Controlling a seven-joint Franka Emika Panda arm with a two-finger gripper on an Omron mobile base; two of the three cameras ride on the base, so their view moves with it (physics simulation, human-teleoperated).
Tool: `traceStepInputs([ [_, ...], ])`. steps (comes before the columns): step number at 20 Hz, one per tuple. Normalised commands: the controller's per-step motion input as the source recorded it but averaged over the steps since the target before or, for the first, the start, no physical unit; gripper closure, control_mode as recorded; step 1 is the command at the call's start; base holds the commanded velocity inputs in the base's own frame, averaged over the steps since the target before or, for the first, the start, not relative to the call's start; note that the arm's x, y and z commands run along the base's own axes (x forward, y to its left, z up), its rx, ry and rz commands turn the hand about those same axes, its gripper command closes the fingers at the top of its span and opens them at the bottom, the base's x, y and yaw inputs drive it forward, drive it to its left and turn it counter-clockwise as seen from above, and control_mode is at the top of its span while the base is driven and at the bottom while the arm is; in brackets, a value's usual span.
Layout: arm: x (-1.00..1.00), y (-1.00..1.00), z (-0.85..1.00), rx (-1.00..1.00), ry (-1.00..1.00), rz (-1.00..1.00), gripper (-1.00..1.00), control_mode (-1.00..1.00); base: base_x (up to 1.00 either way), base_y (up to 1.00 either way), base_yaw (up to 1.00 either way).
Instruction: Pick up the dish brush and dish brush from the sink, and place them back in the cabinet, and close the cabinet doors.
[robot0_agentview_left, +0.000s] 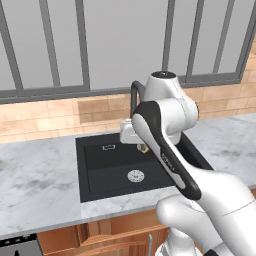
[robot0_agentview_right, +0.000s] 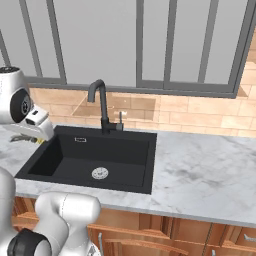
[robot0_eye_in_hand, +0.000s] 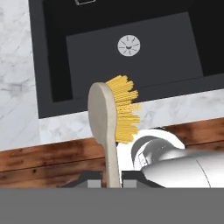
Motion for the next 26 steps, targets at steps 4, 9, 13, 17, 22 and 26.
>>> traceStepInputs([
  [4, -0.26, 0.00, 0.44, -0.03, 0.00, 0.00, 1.00, -1.00, 0.00, 0.00, 0.00],
  [9, -0.31, 0.00, 0.47, -0.02, 0.00, 0.01, 1.00, -1.00, 0.00, 0.00, 0.00],
  [13, -0.40, -0.07, 0.46, -0.01, 0.00, 0.07, 1.00, -1.00, 0.00, 0.00, 0.00],
  [17, -0.42, -0.03, 0.44, -0.01, 0.00, 0.07, 1.00, -1.00, 0.00, 0.00, 0.00],
  [22, -0.42, -0.05, 0.42, 0.00, 0.00, 0.07, 1.00, -1.00, 0.00, 0.00, 0.00],
  [26, -0.37, -0.14, 0.46, 0.00, 0.00, 0.05, 1.00, -1.00, 0.00, 0.00, 0.00],
])
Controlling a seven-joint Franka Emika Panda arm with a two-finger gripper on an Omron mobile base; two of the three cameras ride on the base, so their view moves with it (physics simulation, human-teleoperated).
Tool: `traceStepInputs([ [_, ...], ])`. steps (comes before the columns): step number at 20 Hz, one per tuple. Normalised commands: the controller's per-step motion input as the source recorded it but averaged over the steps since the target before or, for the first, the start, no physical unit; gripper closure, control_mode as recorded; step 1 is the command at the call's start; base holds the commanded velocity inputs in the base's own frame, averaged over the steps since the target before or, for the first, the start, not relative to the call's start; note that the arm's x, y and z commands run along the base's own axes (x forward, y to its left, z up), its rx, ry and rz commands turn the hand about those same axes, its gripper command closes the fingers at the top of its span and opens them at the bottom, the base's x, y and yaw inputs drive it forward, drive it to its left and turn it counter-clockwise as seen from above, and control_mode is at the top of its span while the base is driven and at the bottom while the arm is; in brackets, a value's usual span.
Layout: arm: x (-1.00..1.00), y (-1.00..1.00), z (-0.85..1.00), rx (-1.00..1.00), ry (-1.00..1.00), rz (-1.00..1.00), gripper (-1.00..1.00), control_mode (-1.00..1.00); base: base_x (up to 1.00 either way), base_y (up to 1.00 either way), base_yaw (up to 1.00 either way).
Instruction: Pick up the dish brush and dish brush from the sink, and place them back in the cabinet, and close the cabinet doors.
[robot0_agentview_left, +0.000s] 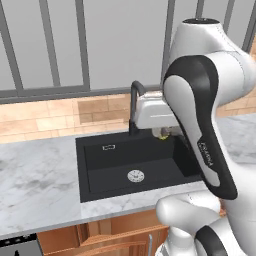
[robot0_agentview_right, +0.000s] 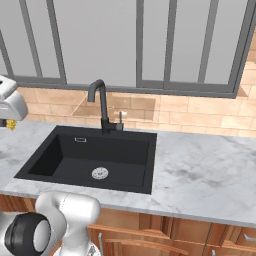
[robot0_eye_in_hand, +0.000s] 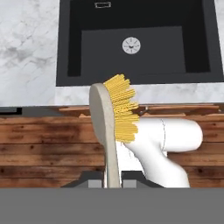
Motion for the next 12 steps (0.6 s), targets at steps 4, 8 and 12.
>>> traceStepInputs([
  [4, -0.22, -0.23, 0.39, 0.00, 0.00, 0.02, 1.00, -1.00, 0.00, 0.00, 0.00],
  [8, -0.03, -0.23, 0.11, 0.00, 0.00, 0.01, 1.00, -1.00, 0.00, 0.00, 0.00],
  [12, 0.00, -0.14, 0.00, 0.00, 0.00, 0.01, 1.00, -1.00, 0.00, 0.00, 0.00],
])
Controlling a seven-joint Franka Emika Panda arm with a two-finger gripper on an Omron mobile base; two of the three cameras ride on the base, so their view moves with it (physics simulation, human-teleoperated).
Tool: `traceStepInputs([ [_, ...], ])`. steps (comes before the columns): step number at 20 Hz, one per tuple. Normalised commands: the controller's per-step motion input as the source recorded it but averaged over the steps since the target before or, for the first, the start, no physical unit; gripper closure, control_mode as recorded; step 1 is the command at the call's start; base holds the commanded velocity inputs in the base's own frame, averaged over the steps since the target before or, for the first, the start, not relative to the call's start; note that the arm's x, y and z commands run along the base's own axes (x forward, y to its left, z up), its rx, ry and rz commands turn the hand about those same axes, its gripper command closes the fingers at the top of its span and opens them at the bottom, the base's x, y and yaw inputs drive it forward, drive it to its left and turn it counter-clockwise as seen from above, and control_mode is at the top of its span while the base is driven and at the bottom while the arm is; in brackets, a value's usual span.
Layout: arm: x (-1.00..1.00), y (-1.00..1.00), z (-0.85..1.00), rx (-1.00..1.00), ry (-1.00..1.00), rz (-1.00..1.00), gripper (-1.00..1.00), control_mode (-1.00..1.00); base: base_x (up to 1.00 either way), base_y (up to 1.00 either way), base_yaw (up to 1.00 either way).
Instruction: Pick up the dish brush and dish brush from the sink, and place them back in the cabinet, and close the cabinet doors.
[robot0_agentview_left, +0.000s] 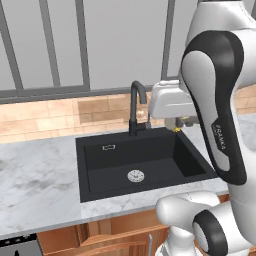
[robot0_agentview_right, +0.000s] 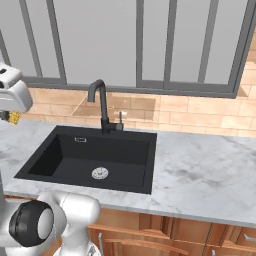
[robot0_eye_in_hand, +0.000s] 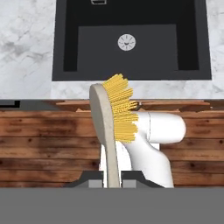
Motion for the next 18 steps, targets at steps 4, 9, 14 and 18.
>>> traceStepInputs([
  [4, 0.01, -0.15, 0.00, 0.00, 0.00, 0.01, 1.00, -1.00, 0.00, 0.00, 0.00],
  [9, -0.01, -0.50, 0.00, 0.00, 0.00, 0.04, 1.00, -1.00, 0.00, 0.00, 0.00],
  [14, -0.01, -0.59, 0.00, 0.00, 0.00, 0.10, 1.00, -1.00, 0.00, 0.00, 0.00],
  [18, 0.00, -0.36, -0.07, 0.00, 0.00, 0.12, 1.00, -1.00, 0.00, 0.00, 0.00],
])
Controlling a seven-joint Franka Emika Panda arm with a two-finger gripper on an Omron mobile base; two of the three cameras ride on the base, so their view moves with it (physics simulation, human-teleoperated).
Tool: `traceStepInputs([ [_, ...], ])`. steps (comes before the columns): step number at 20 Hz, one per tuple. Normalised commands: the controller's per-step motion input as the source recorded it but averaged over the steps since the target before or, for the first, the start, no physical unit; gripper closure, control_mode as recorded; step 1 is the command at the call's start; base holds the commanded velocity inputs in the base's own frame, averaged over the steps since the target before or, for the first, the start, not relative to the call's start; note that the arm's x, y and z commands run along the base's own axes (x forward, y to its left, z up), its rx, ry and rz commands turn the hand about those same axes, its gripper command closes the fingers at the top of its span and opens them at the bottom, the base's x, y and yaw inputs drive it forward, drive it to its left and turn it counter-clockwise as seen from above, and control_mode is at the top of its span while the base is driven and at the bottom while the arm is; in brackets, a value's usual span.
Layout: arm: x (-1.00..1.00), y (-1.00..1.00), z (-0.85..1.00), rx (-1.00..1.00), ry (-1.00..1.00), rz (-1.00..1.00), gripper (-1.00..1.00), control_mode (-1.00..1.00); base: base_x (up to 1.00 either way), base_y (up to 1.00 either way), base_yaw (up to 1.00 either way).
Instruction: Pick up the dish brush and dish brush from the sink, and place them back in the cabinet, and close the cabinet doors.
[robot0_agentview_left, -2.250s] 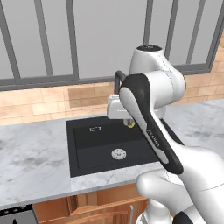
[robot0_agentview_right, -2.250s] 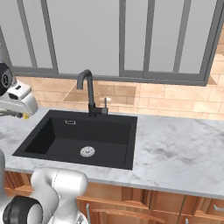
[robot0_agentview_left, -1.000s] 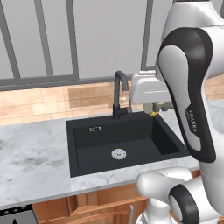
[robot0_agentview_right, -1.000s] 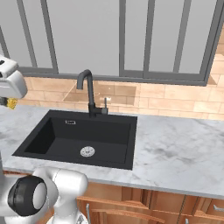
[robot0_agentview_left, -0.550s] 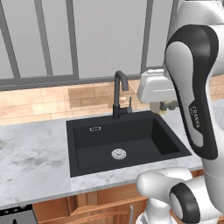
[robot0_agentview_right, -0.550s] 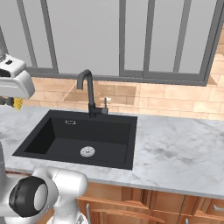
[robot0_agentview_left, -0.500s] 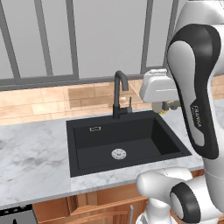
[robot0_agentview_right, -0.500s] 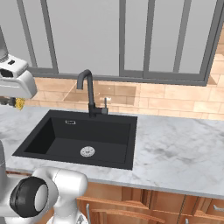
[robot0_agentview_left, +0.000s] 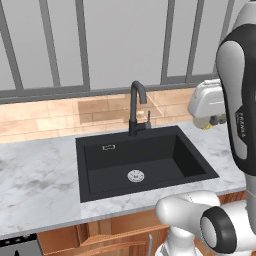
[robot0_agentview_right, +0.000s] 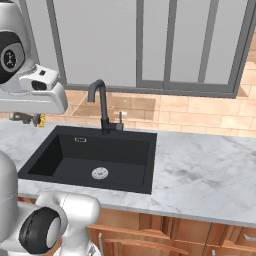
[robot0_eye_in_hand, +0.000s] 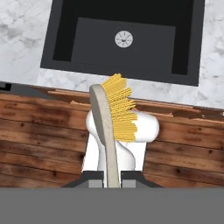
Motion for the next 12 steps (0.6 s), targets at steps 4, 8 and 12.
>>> traceStepInputs([
  [4, 0.00, -0.04, -0.01, 0.00, 0.00, 0.05, 1.00, -1.00, 0.00, 0.00, 0.00],
  [8, 0.00, 0.00, 0.00, 0.00, 0.00, 0.00, 1.00, -1.00, 0.00, 0.00, 0.00],
  [12, 0.00, 0.00, 0.00, 0.00, 0.00, 0.00, 1.00, -1.00, 0.00, 0.00, 0.00],
])
